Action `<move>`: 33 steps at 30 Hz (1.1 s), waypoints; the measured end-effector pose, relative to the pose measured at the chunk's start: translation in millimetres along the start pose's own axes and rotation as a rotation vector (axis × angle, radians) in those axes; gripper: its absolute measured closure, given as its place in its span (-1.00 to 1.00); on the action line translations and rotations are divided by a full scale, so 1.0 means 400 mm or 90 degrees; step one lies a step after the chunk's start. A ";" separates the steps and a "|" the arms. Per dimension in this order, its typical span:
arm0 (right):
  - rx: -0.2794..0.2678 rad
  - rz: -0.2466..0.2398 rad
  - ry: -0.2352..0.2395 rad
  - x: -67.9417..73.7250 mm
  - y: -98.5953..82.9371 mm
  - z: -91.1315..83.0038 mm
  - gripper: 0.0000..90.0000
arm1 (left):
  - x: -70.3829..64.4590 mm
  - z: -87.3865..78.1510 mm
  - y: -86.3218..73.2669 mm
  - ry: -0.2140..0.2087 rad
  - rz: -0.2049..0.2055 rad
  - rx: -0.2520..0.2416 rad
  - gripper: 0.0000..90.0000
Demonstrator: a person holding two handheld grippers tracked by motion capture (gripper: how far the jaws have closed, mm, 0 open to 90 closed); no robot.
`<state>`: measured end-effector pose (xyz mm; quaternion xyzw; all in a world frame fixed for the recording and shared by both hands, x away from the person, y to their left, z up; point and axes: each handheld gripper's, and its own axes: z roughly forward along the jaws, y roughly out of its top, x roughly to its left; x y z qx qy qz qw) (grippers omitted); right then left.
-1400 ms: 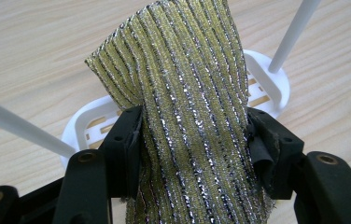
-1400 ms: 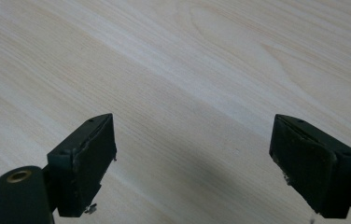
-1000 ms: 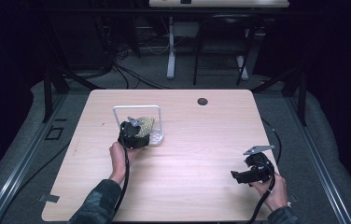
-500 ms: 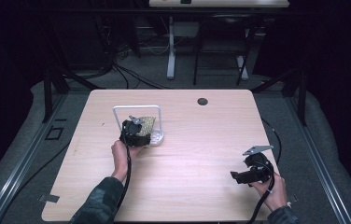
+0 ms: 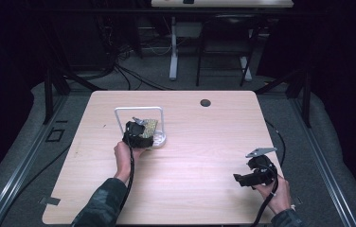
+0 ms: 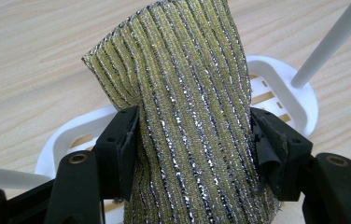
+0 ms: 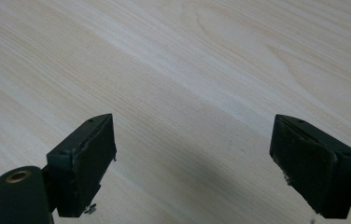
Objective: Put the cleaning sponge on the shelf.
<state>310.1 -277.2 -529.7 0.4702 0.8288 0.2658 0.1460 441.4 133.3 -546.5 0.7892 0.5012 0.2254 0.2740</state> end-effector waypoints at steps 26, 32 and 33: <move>0.002 -0.007 0.001 0.005 -0.002 -0.003 -0.70 | -0.017 0.010 0.010 0.018 0.026 0.024 -0.66; 0.000 -0.007 0.002 0.005 -0.002 -0.003 -0.70 | -0.019 0.000 0.014 0.015 0.025 0.006 -0.76; 0.000 -0.007 0.002 0.005 -0.002 -0.003 -0.70 | -0.020 -0.003 0.015 0.012 0.025 0.005 -0.78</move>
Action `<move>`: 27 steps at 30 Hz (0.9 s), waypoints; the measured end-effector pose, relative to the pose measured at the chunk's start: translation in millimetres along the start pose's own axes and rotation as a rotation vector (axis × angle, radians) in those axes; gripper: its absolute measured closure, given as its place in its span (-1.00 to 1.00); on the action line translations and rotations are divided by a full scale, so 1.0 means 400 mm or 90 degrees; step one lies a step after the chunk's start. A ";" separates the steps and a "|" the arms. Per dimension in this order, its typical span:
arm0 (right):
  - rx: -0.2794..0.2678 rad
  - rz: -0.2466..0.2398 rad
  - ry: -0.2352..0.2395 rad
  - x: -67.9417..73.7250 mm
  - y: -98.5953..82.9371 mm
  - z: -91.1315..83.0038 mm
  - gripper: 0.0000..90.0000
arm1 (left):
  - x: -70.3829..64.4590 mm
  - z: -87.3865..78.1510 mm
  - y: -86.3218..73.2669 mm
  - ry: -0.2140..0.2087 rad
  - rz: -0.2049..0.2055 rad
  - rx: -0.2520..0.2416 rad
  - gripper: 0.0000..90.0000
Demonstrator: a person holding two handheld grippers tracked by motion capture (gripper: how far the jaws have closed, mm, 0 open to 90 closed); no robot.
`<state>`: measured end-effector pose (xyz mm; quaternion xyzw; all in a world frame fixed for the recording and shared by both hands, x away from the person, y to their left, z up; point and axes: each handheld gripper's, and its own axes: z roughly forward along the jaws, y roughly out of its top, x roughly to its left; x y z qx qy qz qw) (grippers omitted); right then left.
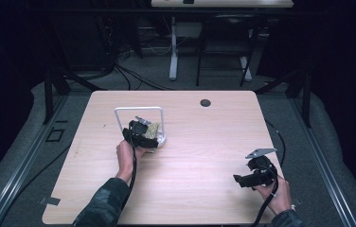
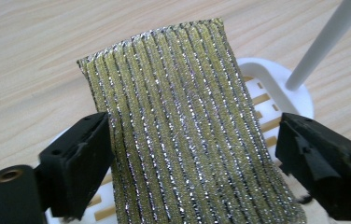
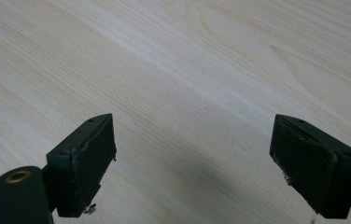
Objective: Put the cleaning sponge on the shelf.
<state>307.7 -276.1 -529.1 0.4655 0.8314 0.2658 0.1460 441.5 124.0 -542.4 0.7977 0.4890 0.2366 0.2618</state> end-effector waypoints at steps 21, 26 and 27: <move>0.000 0.000 -0.004 0.000 0.000 -0.001 -0.70 | -0.010 -0.097 0.002 -0.046 0.023 -0.029 -0.90; 0.000 0.000 -0.003 0.000 0.000 -0.001 -0.70 | -0.005 -0.124 -0.006 -0.058 0.026 -0.028 -0.92; 0.000 0.000 -0.004 0.000 0.000 -0.001 -0.70 | -0.002 -0.130 -0.008 -0.061 0.030 -0.027 -0.93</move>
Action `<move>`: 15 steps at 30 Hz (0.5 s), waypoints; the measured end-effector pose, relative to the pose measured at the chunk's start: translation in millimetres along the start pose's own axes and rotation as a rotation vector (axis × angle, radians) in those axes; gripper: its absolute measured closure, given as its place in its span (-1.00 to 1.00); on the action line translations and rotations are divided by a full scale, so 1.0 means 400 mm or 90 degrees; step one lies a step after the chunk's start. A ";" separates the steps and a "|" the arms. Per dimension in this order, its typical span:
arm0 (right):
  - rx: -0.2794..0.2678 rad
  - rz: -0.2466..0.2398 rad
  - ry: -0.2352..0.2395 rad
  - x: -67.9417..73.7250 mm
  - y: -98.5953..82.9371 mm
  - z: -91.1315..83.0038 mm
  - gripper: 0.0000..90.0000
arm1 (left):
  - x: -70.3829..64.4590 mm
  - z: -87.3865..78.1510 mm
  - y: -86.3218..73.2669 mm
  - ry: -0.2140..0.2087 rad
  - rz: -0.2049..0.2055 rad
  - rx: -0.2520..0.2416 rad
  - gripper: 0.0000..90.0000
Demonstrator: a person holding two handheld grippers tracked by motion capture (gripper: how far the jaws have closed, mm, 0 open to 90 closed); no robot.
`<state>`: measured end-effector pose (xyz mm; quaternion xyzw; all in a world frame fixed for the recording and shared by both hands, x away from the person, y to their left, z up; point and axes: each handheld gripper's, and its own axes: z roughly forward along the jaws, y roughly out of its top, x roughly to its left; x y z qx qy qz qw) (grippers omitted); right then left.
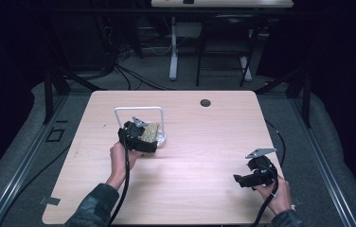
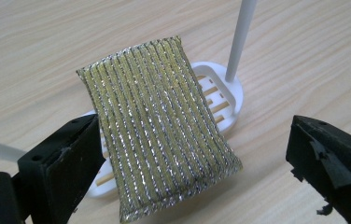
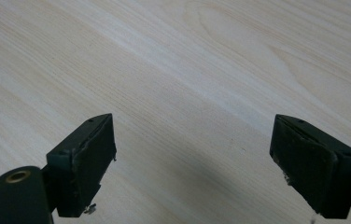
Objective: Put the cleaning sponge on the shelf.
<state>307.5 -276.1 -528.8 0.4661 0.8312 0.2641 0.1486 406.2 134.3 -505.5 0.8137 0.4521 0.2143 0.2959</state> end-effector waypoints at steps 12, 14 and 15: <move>0.002 0.000 0.000 0.001 0.000 0.001 -0.70 | 0.022 -0.076 -0.035 -0.009 0.009 0.004 -0.96; 0.005 -0.002 0.001 0.001 0.000 0.001 -0.70 | 0.028 -0.089 -0.045 -0.010 0.010 0.011 -0.97; 0.005 -0.003 0.001 0.001 0.000 0.002 -0.70 | 0.031 -0.094 -0.050 -0.010 0.010 0.012 -0.98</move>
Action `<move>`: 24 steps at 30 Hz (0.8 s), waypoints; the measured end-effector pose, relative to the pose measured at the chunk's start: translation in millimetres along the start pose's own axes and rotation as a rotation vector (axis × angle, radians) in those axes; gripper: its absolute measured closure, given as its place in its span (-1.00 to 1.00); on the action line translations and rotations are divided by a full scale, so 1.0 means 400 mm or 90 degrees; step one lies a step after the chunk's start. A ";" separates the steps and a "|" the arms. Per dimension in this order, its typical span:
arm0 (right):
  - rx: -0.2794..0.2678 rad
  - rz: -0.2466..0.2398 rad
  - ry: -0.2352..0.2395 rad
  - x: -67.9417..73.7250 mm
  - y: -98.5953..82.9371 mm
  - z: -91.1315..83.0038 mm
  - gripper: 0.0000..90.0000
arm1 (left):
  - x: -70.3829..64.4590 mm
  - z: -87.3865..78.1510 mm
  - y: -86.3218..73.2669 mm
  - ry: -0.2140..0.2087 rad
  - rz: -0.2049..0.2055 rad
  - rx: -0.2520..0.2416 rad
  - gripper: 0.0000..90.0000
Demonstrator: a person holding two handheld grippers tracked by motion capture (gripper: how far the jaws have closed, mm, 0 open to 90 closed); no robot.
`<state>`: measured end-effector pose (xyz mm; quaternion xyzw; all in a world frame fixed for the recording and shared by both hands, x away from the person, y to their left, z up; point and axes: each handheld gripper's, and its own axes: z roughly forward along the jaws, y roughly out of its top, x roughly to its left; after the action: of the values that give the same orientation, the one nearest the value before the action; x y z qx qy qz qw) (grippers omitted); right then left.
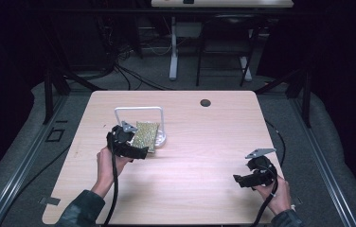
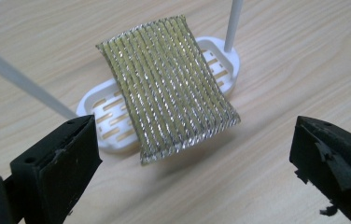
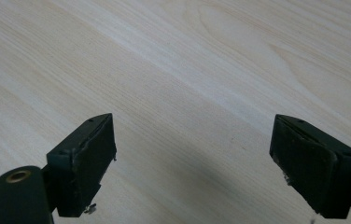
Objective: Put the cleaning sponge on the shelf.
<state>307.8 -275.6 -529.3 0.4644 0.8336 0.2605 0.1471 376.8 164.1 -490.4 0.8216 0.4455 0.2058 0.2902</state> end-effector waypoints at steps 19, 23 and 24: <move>0.003 -0.003 -0.007 0.003 -0.001 0.003 -0.70 | 0.064 -0.077 -0.153 0.009 -0.037 0.036 -1.00; 0.004 -0.002 -0.006 0.002 -0.002 0.006 -0.69 | 0.076 -0.079 -0.188 0.012 -0.049 0.045 -1.00; 0.004 -0.002 -0.008 0.002 -0.002 0.006 -0.69 | 0.080 -0.081 -0.195 0.010 -0.049 0.052 -1.00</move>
<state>307.9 -274.5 -531.9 0.4653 0.8340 0.2551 0.1512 326.2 234.6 -515.3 0.8132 0.4873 0.1827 0.2605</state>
